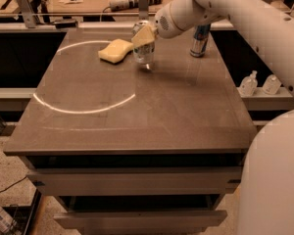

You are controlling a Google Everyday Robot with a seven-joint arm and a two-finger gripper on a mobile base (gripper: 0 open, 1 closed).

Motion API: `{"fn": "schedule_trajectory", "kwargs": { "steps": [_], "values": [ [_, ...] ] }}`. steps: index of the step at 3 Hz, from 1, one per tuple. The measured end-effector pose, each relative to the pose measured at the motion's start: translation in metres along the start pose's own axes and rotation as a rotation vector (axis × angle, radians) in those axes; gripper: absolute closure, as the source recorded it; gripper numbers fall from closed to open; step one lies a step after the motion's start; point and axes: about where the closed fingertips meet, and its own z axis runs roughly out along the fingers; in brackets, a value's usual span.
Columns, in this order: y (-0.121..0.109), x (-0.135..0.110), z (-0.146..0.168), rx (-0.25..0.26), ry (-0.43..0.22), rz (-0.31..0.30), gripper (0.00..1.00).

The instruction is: Move 7up can near sponge

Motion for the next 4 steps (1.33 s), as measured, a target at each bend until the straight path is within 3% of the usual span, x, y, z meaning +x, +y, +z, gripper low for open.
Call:
{"fn": "schedule_trajectory", "kwargs": {
  "steps": [2, 3, 4],
  "values": [
    [0.019, -0.011, 0.016, 0.003, -0.104, -0.008, 1.00],
    [0.031, -0.013, 0.030, -0.028, -0.120, -0.028, 1.00],
    [0.033, -0.013, 0.032, -0.032, -0.118, -0.029, 0.82]
  ]
}}
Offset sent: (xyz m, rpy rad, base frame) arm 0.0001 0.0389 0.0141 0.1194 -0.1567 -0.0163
